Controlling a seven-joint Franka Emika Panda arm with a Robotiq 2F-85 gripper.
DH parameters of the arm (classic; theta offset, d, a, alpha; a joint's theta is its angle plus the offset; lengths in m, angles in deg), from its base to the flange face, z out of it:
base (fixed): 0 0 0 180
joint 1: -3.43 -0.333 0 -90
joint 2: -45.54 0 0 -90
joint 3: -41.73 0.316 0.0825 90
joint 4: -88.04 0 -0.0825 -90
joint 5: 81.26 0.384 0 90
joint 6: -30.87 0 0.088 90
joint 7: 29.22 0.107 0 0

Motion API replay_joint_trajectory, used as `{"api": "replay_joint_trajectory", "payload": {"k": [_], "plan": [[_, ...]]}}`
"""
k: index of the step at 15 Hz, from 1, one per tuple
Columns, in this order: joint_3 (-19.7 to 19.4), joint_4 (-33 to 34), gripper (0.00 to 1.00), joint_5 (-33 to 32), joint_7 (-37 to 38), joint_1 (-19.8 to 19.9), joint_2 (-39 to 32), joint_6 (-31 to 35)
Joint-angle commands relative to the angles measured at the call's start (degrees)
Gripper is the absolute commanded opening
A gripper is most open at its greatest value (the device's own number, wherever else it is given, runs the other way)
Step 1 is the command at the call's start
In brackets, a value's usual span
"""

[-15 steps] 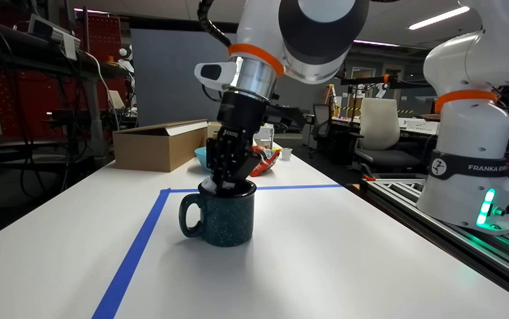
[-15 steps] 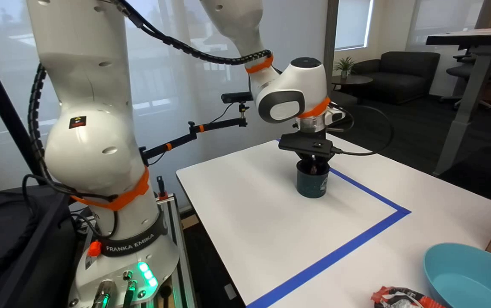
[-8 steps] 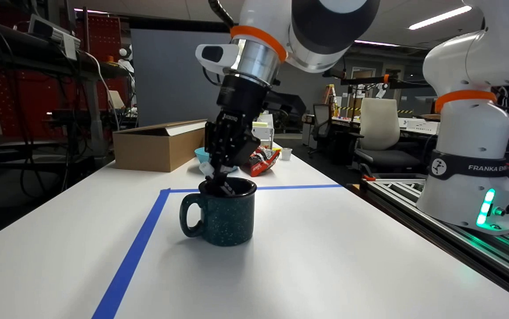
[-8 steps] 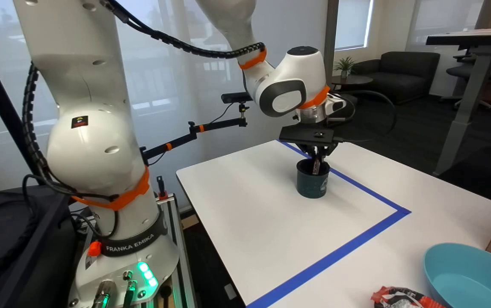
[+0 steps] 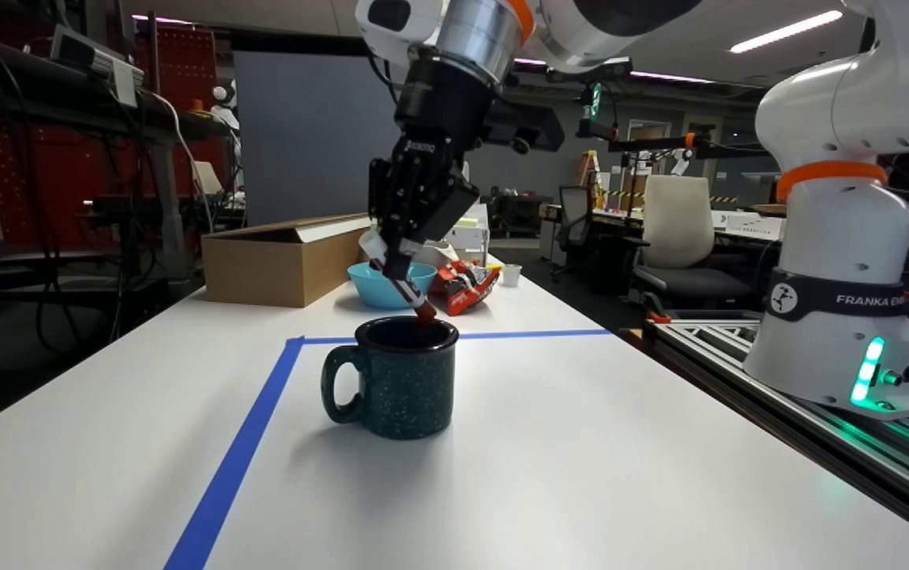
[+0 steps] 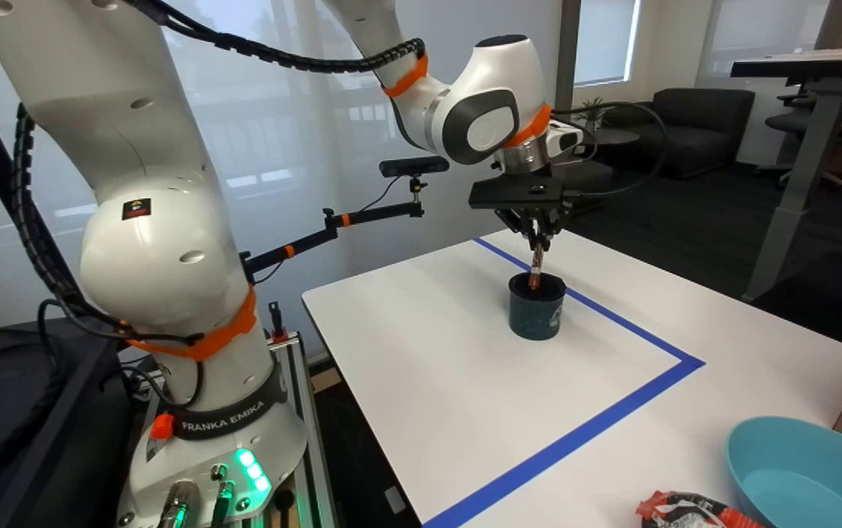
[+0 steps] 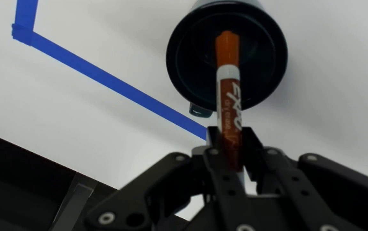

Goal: Remove the marker from the cup and put it on the table inside the border

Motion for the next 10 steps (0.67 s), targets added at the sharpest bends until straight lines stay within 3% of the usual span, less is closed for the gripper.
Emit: {"api": "replay_joint_trajectory", "payload": {"k": [1,10], "plan": [[0.29,0.57,0.05,-2.27,2.07,-1.51,3.31,-4.34],[2.32,6.32,0.05,0.98,-5.35,-5.82,-2.62,-10.49]]}}
